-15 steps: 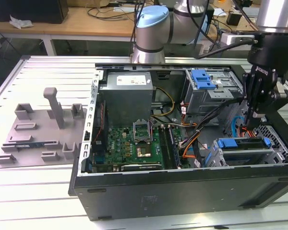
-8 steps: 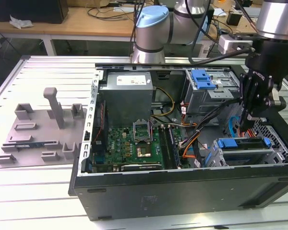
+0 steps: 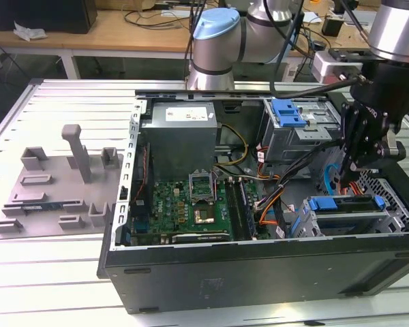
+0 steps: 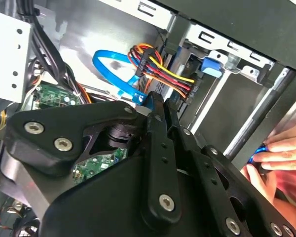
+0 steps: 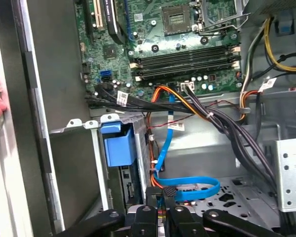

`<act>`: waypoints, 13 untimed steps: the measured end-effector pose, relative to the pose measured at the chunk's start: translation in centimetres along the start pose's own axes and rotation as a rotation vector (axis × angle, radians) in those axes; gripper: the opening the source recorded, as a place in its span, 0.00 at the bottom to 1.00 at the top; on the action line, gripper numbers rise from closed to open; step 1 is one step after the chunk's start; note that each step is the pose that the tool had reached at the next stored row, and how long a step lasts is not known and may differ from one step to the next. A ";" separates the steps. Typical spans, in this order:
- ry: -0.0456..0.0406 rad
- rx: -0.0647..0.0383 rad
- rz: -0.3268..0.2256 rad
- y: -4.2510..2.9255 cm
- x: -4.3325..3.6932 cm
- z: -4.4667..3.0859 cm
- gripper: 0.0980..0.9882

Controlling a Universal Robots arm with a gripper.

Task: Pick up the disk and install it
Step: 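Insert the second disk wire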

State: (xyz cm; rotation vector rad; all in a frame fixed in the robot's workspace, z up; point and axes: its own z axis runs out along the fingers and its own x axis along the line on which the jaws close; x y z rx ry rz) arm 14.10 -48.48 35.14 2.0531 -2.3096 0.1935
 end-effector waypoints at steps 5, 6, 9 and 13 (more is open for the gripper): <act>-0.0170 0.000 -0.010 0.09 0.45 -0.59 0.07; -0.0216 0.000 -0.020 0.18 0.53 -0.72 0.07; -0.0237 0.003 -0.042 0.28 0.59 -0.80 0.07; -0.0256 0.005 -0.062 0.32 1.27 -0.75 0.07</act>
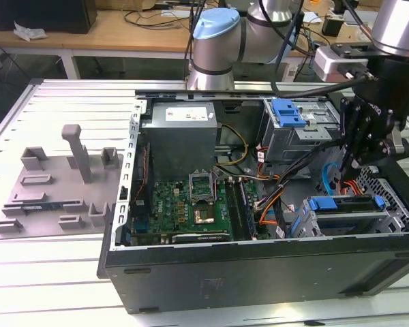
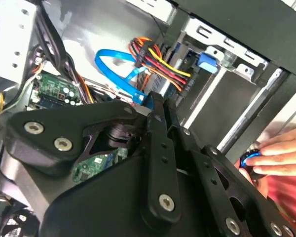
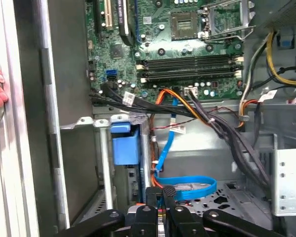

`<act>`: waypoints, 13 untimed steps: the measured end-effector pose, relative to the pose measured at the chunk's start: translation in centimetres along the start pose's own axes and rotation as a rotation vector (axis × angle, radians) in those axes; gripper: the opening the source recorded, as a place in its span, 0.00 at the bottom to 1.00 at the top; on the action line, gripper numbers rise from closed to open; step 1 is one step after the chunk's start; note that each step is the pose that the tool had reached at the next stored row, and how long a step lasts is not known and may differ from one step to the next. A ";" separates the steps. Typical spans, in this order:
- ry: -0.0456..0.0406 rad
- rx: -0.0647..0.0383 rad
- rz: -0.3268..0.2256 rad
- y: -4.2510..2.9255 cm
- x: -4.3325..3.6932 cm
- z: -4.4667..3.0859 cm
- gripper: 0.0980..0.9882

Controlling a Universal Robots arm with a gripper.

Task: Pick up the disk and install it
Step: 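Insert the second disk wire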

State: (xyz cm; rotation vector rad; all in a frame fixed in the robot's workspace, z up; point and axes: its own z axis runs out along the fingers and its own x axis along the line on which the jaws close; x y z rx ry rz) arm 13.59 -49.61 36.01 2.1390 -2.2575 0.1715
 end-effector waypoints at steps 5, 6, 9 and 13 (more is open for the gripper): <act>-0.0003 0.000 0.000 0.00 0.10 -0.01 0.07; -0.0040 0.000 0.000 -0.01 0.25 0.01 0.07; -0.0172 -0.001 -0.001 -0.05 1.11 0.10 0.07; -0.0358 -0.002 -0.001 -0.08 1.73 0.17 0.07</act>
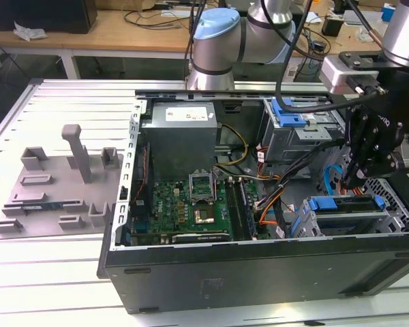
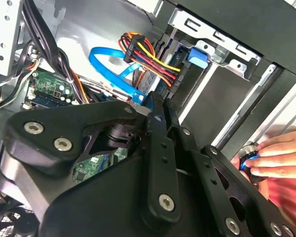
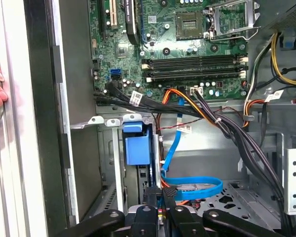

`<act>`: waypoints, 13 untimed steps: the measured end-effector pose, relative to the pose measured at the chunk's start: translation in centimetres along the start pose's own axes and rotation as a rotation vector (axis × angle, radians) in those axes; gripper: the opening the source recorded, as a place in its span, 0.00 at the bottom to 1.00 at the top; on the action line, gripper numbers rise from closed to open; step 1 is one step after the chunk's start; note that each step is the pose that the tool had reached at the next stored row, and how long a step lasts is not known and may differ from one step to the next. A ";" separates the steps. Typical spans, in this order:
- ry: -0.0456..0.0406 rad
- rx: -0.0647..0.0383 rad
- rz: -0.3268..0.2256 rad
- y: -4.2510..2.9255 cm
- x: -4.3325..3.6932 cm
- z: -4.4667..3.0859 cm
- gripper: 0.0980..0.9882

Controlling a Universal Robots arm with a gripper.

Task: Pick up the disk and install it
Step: 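Insert the second disk wire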

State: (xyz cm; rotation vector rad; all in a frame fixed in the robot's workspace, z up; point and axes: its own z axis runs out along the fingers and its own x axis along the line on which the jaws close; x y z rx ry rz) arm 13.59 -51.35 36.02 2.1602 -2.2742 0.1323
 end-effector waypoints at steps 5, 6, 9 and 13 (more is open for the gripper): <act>-0.0091 0.000 -0.006 -0.03 0.59 0.05 0.07; -0.0092 0.000 -0.009 -0.04 0.71 0.06 0.07; -0.0103 0.001 -0.026 -0.06 0.89 0.11 0.07; -0.0115 0.002 -0.046 -0.08 1.11 0.22 0.07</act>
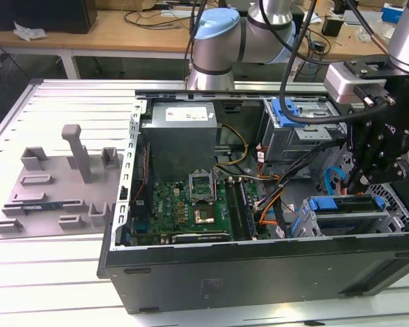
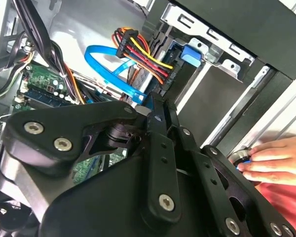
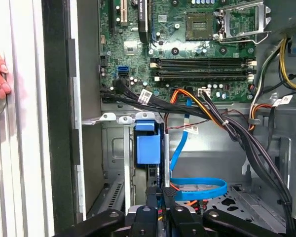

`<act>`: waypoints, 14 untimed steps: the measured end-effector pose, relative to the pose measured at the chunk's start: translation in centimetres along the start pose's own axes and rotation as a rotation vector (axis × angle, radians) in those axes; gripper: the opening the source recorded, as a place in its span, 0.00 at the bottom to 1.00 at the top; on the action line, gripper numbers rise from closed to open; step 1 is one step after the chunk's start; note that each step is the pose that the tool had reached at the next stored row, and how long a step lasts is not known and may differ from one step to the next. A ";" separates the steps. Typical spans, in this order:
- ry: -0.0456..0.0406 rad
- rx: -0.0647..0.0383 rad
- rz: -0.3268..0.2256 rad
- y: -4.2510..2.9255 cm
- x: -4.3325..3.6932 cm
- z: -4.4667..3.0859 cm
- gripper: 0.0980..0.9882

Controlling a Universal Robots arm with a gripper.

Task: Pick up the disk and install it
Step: 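Insert the second disk wire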

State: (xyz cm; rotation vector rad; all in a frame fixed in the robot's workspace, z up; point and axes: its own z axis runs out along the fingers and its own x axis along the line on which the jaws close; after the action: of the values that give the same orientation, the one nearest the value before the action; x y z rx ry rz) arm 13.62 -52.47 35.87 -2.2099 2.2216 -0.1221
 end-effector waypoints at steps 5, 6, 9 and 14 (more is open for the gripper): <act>-0.0004 0.000 0.000 0.00 0.21 0.08 0.07; -0.0004 0.000 0.000 0.00 0.20 0.08 0.07; -0.0001 0.000 0.000 0.00 0.09 0.09 0.07; -0.0001 0.000 0.000 -0.01 -0.12 0.32 0.07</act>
State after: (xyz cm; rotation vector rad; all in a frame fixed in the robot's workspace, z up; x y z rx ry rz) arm 13.65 -52.36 35.54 -2.2100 2.2215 -0.1219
